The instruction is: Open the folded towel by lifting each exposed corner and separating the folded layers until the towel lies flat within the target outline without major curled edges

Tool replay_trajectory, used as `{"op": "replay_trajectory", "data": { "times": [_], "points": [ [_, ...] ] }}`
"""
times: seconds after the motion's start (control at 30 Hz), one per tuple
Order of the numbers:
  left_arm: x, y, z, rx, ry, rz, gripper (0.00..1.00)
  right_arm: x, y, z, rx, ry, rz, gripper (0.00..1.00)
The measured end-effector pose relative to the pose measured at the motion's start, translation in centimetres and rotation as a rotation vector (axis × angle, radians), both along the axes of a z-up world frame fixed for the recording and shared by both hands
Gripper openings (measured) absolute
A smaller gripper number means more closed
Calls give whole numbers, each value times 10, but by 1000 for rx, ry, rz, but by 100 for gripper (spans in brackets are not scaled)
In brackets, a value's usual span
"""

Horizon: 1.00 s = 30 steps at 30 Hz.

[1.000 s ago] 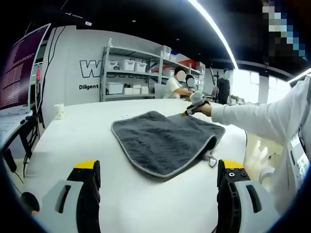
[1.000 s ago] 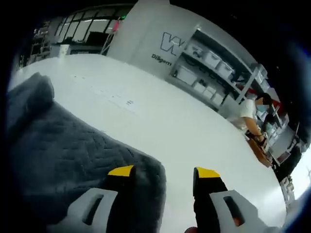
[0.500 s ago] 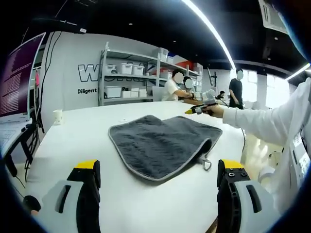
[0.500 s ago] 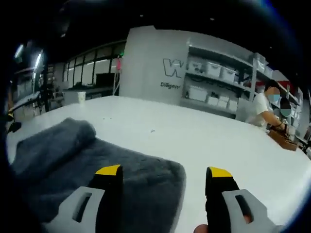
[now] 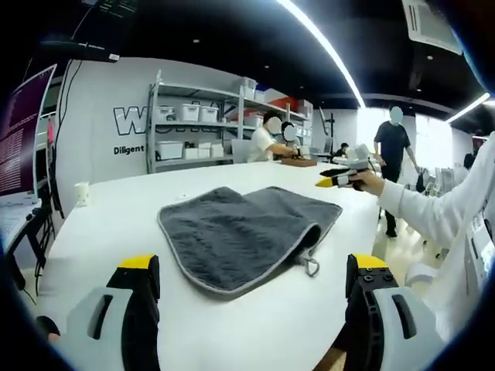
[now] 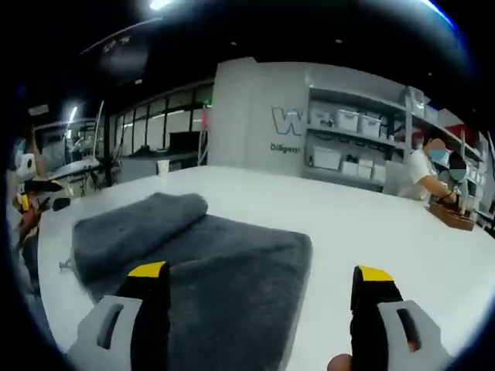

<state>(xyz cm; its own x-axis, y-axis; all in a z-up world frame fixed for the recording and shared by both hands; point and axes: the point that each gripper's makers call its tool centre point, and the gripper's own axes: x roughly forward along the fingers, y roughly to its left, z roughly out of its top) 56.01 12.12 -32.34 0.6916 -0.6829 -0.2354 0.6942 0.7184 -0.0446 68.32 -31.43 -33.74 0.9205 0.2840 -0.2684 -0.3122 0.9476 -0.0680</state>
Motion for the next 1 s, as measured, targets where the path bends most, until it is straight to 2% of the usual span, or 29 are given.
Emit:
{"op": "replay_trajectory", "data": {
  "times": [0.07,0.2,0.33,0.47,0.6,0.73,0.83,1.0],
  "points": [
    [0,-3,1,-1,-4,2,99,-14,8,4,14,-10,16,99],
    [2,-10,0,22,-8,-1,99,-31,18,13,-7,-47,35,99],
    [8,-19,1,18,-13,5,99,-46,29,6,-5,-34,66,99],
    [15,-24,-5,16,0,35,99,-71,42,-5,31,-30,56,99],
    [19,-30,-14,5,24,58,99,-82,44,-6,44,-29,41,99],
    [21,-37,-26,29,54,57,99,-92,52,1,73,-55,63,99],
    [22,-40,-32,39,68,60,99,-93,55,4,65,-58,74,99],
    [28,-39,-37,45,58,81,99,-103,59,2,27,-8,86,99]
  ]
}}
